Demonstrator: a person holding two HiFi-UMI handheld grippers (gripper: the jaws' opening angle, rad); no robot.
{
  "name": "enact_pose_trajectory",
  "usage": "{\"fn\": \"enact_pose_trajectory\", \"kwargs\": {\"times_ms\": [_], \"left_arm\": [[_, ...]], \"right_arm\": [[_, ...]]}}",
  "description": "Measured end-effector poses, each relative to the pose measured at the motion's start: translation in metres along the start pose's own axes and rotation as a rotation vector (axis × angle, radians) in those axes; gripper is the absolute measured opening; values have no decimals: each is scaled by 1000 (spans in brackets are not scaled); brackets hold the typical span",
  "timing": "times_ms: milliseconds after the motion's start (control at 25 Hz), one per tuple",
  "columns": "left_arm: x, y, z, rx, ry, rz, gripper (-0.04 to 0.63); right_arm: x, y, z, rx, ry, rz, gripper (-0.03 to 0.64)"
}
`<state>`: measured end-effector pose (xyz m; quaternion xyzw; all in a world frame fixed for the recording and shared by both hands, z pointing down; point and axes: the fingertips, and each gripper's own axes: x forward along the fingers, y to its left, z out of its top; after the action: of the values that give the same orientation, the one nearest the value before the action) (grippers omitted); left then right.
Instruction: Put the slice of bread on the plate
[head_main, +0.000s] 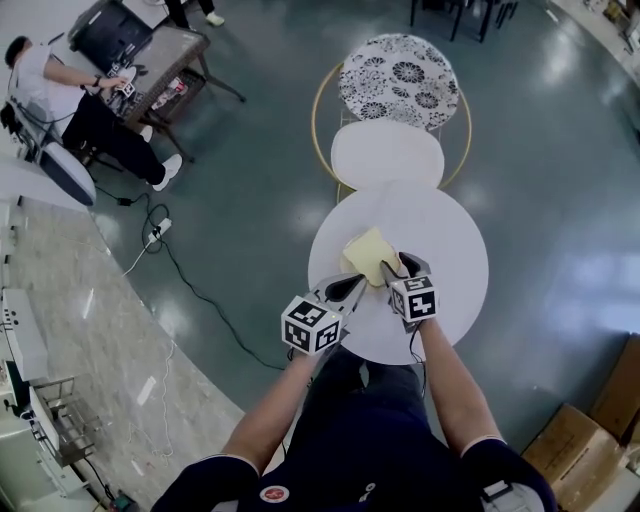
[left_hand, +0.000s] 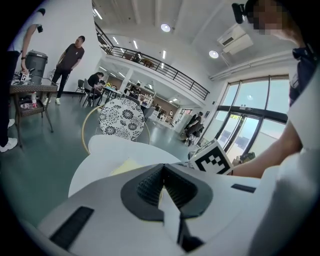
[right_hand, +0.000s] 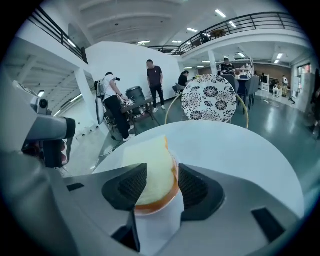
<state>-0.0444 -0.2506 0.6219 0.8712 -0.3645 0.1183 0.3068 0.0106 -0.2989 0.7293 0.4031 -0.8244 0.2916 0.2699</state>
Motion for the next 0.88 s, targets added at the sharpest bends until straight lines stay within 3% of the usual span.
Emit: {"fn": "enact_pose_trajectory", "kwargs": {"times_ms": [320,600,880], "left_arm": [[4,2,10,3,-32,17,6],[-6,-10,32,30,-68,1,6],[-19,-36,73,81,-133,-42,6]], "right_arm": [[-5,-7,9,15,-26,21,176],[-48,9,47,26,-143,96,173],[-105,18,99,14,-306,82,48]]}}
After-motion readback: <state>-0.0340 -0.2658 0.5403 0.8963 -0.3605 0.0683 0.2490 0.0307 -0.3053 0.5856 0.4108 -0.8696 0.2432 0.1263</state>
